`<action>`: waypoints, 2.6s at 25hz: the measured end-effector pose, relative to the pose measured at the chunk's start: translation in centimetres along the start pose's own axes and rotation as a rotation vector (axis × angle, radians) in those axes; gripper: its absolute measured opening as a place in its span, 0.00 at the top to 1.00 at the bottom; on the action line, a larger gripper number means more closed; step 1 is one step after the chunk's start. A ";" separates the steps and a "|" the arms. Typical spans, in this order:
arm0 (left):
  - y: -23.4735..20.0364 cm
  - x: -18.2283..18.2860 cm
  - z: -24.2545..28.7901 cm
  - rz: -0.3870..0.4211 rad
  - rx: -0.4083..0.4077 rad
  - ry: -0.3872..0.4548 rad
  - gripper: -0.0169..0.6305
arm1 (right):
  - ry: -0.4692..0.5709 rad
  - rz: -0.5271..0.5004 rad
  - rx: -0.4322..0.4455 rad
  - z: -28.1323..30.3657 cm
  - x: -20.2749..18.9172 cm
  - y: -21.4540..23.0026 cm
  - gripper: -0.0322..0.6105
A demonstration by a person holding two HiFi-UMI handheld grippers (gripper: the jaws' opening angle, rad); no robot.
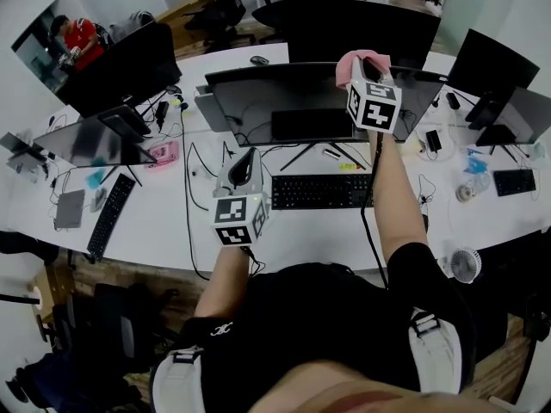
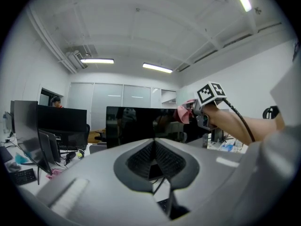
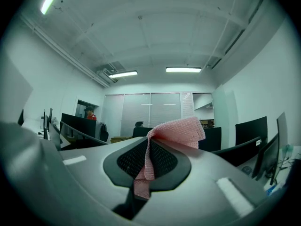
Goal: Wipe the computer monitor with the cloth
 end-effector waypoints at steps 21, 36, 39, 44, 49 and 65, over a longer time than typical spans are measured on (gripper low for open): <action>9.7 -0.4 4.1 0.008 -0.024 -0.037 0.90 | -0.009 -0.020 -0.184 -2.5 -0.5 17.9 0.94; 12.9 -0.6 6.4 -0.006 -0.083 -0.047 0.90 | -0.023 -0.014 -0.260 -4.1 -1.1 24.7 0.94; 13.0 -0.5 6.4 0.001 -0.085 -0.050 0.90 | -0.062 0.011 -0.265 -4.1 -2.3 25.4 0.94; 13.2 -0.9 6.6 -0.001 -0.081 -0.068 0.90 | -0.105 -0.001 -0.228 -4.3 -5.3 25.1 0.94; 13.8 -1.2 6.8 0.003 -0.092 -0.082 0.90 | -0.131 -0.021 -0.183 -4.5 -7.5 25.1 0.94; 14.1 -2.8 7.7 -0.011 -0.072 -0.139 0.90 | -0.203 -0.247 -0.046 -4.0 -15.3 25.4 0.94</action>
Point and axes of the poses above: the fingertips, and each gripper's own axes: z forward along the fingers, y to its right, x out of its top, the point moved 10 cm from there along -z, backward along the fingers, and after that the axes turned 1 degree about y, right-handed, at the moved point
